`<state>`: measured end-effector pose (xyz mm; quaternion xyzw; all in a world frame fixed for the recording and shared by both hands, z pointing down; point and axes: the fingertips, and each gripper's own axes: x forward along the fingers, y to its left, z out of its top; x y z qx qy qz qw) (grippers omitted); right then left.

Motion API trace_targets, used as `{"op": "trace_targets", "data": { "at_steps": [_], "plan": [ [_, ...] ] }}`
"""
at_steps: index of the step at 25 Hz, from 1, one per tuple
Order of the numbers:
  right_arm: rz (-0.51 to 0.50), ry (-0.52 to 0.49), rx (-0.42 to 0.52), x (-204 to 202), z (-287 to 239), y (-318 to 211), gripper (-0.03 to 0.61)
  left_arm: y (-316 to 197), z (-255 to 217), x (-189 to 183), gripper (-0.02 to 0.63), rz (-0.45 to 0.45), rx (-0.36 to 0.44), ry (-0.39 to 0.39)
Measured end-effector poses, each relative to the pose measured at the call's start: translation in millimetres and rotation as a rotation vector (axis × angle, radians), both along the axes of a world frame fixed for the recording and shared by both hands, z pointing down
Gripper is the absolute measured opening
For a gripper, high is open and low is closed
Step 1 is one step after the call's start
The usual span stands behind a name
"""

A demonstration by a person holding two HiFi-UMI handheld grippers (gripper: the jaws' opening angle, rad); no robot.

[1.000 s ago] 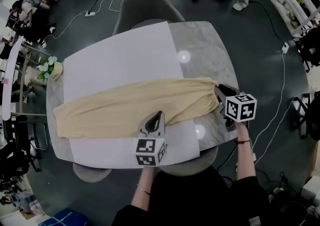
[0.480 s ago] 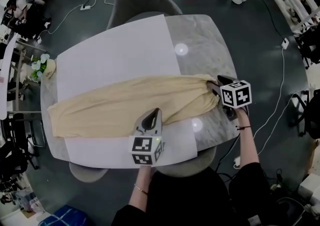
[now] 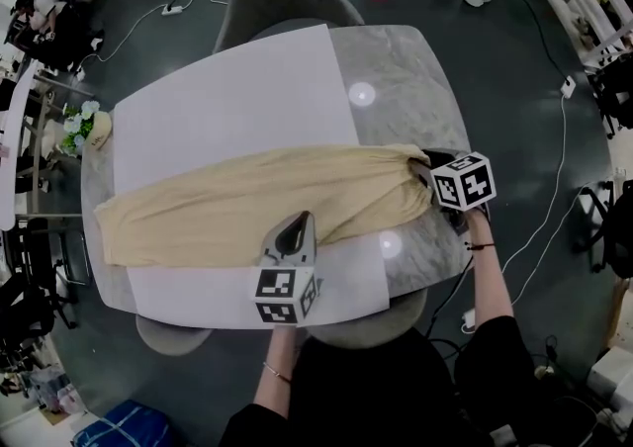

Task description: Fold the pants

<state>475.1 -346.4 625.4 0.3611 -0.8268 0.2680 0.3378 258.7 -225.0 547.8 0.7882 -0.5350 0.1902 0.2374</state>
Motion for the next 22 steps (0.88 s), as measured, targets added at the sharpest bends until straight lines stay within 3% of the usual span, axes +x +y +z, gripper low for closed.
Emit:
{"op": "trace_targets", "data": {
  "at_steps": [6, 13, 22],
  "plan": [
    [0.074, -0.056, -0.061, -1.8, -4.9, 2.6, 0.048, 3.5, -3.9, -1.9, 0.008, -0.016, 0.006, -0.003],
    [0.166, -0.211, -0.158, -5.9, -35.3, 8.2, 0.043, 13.1, -17.0, -7.0, 0.008, -0.048, 0.032, -0.013],
    [0.174, -0.293, -0.170, -12.6, -64.5, 21.9, 0.041, 29.2, -39.9, -9.3, 0.008, -0.101, 0.083, -0.026]
  ]
}}
